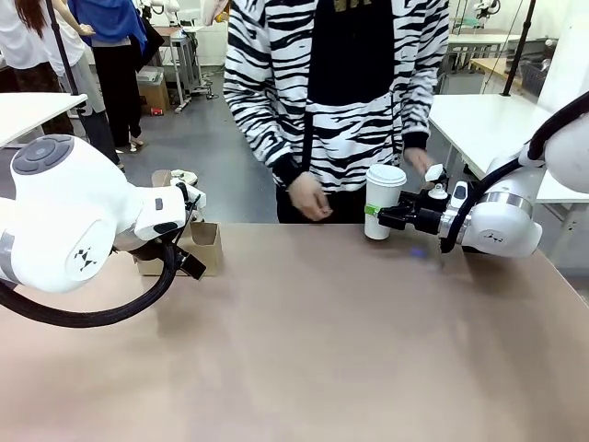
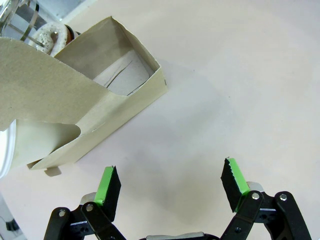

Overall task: Pour a drink into a cup and package it in a carrier.
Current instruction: When a person places the Paper Cup Lid on the 600 ml Paper Cup , lift the 600 ml Paper Cup, then position the Cup Carrier in the center of the table.

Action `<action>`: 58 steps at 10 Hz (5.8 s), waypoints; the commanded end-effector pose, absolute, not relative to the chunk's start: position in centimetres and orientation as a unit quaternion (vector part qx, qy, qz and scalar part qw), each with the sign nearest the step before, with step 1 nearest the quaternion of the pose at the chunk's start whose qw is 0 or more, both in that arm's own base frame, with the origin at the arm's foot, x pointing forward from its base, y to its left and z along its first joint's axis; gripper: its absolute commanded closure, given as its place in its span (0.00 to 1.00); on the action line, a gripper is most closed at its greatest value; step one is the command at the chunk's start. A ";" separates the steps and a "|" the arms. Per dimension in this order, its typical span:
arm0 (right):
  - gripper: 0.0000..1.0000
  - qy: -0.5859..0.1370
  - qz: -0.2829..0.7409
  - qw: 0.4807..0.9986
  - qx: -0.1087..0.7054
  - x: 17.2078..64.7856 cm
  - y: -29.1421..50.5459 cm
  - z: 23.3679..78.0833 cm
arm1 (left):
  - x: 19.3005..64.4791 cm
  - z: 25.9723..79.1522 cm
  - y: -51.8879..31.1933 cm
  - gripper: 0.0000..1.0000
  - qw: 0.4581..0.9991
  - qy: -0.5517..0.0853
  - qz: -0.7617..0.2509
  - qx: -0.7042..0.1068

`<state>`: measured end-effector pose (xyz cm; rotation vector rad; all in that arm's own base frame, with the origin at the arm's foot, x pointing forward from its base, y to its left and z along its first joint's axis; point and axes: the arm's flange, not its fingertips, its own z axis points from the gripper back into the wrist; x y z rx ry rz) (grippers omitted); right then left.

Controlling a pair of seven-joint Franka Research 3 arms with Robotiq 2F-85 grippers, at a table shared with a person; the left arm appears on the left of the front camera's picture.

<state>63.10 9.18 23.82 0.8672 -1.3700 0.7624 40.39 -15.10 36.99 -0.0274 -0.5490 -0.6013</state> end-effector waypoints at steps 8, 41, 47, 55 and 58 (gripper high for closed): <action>0.20 -0.600 0.332 0.622 0.378 63.2 9.4 24.3 | 40.4 37.0 -15.1 0.00 0.918 -0.268 -0.293 -0.014; 0.19 -0.586 0.389 0.593 0.392 42.1 8.9 51.7 | 45.5 51.9 -16.6 0.00 0.956 -0.220 -0.190 0.027; 0.19 -0.586 0.389 0.593 0.392 42.1 8.9 51.7 | 53.2 51.9 -15.6 0.00 0.980 -0.175 -0.078 0.058; 0.19 -0.586 0.389 0.593 0.392 42.1 8.9 51.7 | 55.2 50.3 -14.7 0.65 0.983 -0.173 -0.061 0.027; 0.19 -0.586 0.389 0.593 0.392 42.1 8.9 51.7 | 55.3 49.8 -14.0 1.00 0.985 -0.165 -0.053 0.024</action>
